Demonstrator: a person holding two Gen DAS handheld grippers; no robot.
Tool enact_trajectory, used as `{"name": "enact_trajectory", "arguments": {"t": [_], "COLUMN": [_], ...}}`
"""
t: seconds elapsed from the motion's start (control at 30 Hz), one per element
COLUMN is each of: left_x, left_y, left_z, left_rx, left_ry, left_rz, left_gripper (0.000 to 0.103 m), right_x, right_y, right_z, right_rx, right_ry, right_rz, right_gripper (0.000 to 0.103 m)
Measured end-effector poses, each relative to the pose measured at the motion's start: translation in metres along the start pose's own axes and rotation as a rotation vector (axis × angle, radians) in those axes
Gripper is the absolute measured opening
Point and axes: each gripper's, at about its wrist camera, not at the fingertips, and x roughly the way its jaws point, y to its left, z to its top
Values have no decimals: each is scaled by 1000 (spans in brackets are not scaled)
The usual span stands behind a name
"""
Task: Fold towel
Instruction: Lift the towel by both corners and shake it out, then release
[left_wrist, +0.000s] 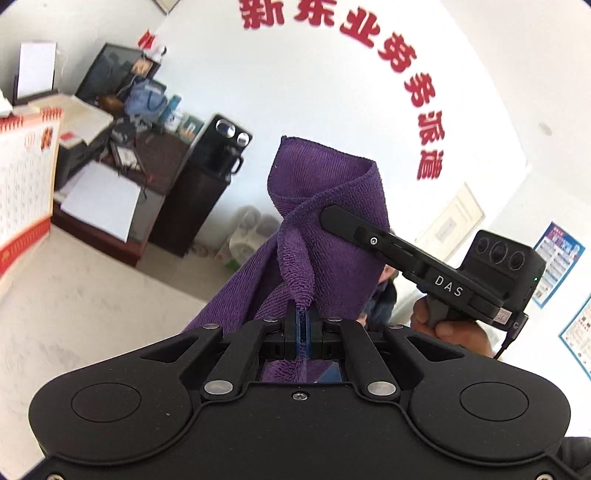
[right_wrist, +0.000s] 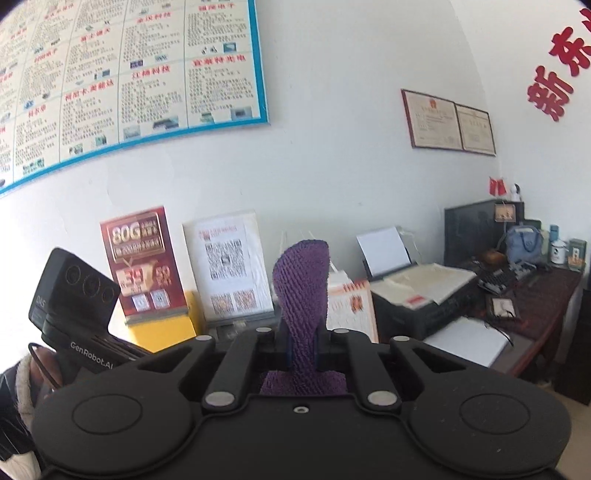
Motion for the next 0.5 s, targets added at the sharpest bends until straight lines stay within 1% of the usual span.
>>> {"name": "enact_trajectory", "arguments": {"t": [0.07,0.13,0.17,0.2,0.27,0.33,0.4,0.47,0.5], "left_x": [-19,-13,-15,-25,-40,-34,-36,-36,-28], "left_y": [-12,-34,-46,-57,-71,-84,-94,-104,-108], "left_z": [26,45,54,63,72,73,68,59,53], "left_rx": [10,29,50,73,85,98,117,130,132], "left_ry": [-67,-114,-140,-162,-177,-182,-182,-151,-126], "left_rz": [-13,-23,-15,-2,-4,-16,-30,-54,-62], "left_gripper": [2,2,2,2,2,2,2,2,2], "right_x": [10,13,13,13,10,4,-6,-19,-26], "right_y": [7,14,18,21,24,25,24,18,12], "right_z": [31,57,68,75,83,85,78,62,51], "right_rx": [3,15,18,24,45,66,82,112,131], "right_ry": [-52,-105,-131,-151,-185,-220,-244,-251,-247], "right_rz": [38,69,84,98,122,143,146,138,124], "right_gripper": [7,7,7,7,7,7,7,7,7]}}
